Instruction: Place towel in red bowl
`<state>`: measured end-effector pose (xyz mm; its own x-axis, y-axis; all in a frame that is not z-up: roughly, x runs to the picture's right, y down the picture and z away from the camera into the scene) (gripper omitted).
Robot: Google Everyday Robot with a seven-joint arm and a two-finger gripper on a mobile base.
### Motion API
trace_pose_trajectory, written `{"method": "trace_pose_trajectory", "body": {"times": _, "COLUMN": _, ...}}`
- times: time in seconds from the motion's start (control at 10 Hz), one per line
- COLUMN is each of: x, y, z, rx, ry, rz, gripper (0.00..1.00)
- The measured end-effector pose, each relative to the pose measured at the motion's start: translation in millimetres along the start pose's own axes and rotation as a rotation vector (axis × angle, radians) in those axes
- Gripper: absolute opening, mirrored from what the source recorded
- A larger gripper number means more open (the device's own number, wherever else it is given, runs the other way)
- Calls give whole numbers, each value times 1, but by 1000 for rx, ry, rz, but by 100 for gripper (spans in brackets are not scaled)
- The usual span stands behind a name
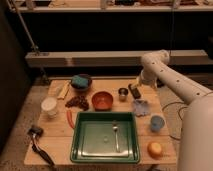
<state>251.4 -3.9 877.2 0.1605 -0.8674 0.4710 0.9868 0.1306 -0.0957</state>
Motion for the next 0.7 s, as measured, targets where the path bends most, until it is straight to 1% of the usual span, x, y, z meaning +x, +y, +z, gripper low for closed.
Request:
{"method": "trace_pose_trajectory", "body": {"times": 0.1, "x": -1, "y": 1, "z": 0, "rx": -4, "ry": 4, "rz": -2, "gripper": 80}}
{"method": "trace_pose_trajectory", "body": {"times": 0.3, "x": 0, "y": -4, "z": -1, "rx": 1, "ry": 5, "rz": -7, "gripper": 80}}
{"method": "trace_pose_trajectory", "body": {"times": 0.6, "x": 1, "y": -2, "z": 0, "rx": 0, "ry": 4, "rz": -3, "gripper": 80}}
{"method": "trace_pose_trajectory", "body": {"times": 0.7, "x": 3, "y": -2, "z": 1, "rx": 15, "ry": -17, "rz": -18, "gripper": 80}}
